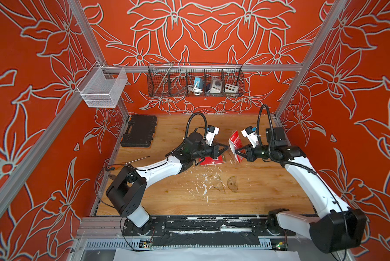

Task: Open the ruler set and take out the ruler
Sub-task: Take out the ruler from the ruler set bag, then place the ruler at the center of the board.

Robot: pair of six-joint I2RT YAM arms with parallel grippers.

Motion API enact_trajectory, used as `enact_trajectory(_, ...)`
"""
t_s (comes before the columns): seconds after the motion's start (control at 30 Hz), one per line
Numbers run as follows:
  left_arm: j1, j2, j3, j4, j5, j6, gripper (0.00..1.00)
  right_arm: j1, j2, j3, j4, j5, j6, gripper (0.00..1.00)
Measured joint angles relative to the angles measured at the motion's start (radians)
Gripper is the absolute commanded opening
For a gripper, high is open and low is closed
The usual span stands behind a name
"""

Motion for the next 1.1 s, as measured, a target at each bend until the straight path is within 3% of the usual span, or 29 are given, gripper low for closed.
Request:
enact_trajectory(0.43, 0.024, -0.071, -0.105, -0.15, 0.048, 0.076, 0.0, -0.021, 0.0, -0.051, 0.11, 0.035, 0.071, 0.0)
enact_trajectory(0.87, 0.124, -0.094, -0.394, -0.183, 0.135, 0.1, 0.0, -0.024, -0.014, -0.061, 0.114, 0.036, 0.072, 0.0)
enact_trajectory(1.1, 0.157, -0.091, -0.483, -0.146, 0.205, 0.064, 0.0, -0.026, -0.016, -0.068, 0.114, 0.036, 0.073, 0.0)
